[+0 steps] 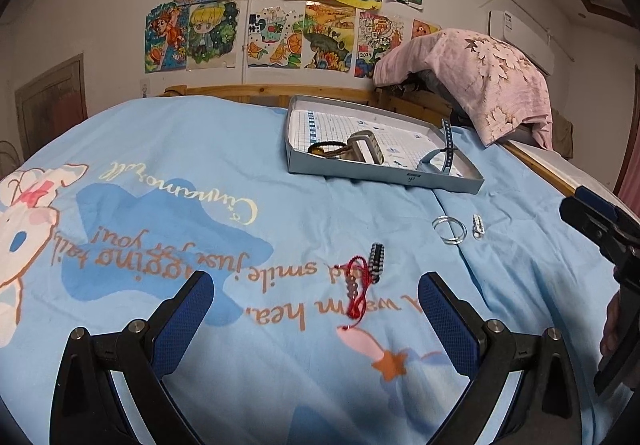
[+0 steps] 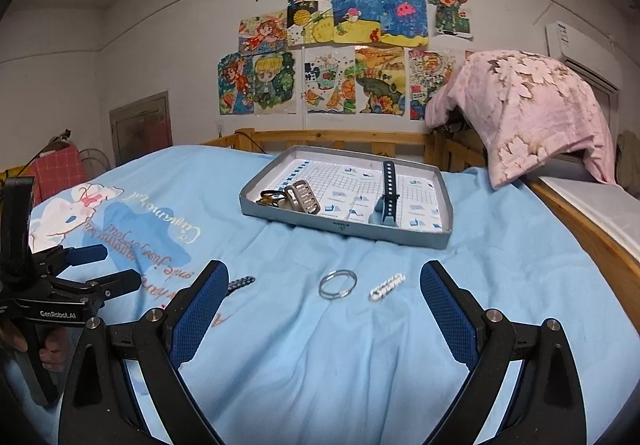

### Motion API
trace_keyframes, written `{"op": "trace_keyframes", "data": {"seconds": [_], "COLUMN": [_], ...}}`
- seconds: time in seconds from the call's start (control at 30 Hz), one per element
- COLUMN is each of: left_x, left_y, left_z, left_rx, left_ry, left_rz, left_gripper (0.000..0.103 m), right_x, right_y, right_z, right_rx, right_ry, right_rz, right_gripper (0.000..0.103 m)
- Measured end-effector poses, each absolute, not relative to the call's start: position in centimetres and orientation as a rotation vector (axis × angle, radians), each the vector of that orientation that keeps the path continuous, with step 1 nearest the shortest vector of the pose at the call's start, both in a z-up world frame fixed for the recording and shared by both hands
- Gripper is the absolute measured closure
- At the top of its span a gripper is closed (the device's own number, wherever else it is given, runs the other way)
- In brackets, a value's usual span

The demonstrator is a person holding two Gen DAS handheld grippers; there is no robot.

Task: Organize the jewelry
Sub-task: 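Grasp the red-string bead bracelet with the left tool while the right tool grasps the silver rings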

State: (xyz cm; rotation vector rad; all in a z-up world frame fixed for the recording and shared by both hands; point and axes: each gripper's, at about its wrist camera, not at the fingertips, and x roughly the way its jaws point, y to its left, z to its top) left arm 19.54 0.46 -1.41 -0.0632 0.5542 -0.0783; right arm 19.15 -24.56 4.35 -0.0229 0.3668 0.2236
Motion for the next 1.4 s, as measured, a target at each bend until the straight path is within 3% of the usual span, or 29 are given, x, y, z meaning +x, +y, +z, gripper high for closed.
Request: {"op": "trace_keyframes", "data": {"seconds": [0.8,1.3,1.37,1.4], "left_x": [27.5,27.9,27.8,27.8], "left_y": [0.2,-0.3,-0.6,-0.7], "left_z": [-2.2,-3.3,-3.5,-3.7], "left_rx": [-0.098,-0.086,-0.078,-0.071], "left_ry": [0.584,0.588,0.602,0.607], "left_rz": [-0.023,-0.049,-0.078,-0.091], "left_gripper": [0.000,0.000,0.000,0.000], "right_x": [28.7,31.7,31.9,32.1], "right_y": [-24.8,-23.8,-23.8,-23.7], "right_z": [2.1,-0.7,-1.1,-1.3], "right_rx": [-0.005,0.002,0.002,0.002], "right_ry": [0.392,0.488,0.504,0.520], "right_rz": [0.206,0.289,0.302,0.313], "right_gripper": [0.009,0.009,0.014,0.024]}}
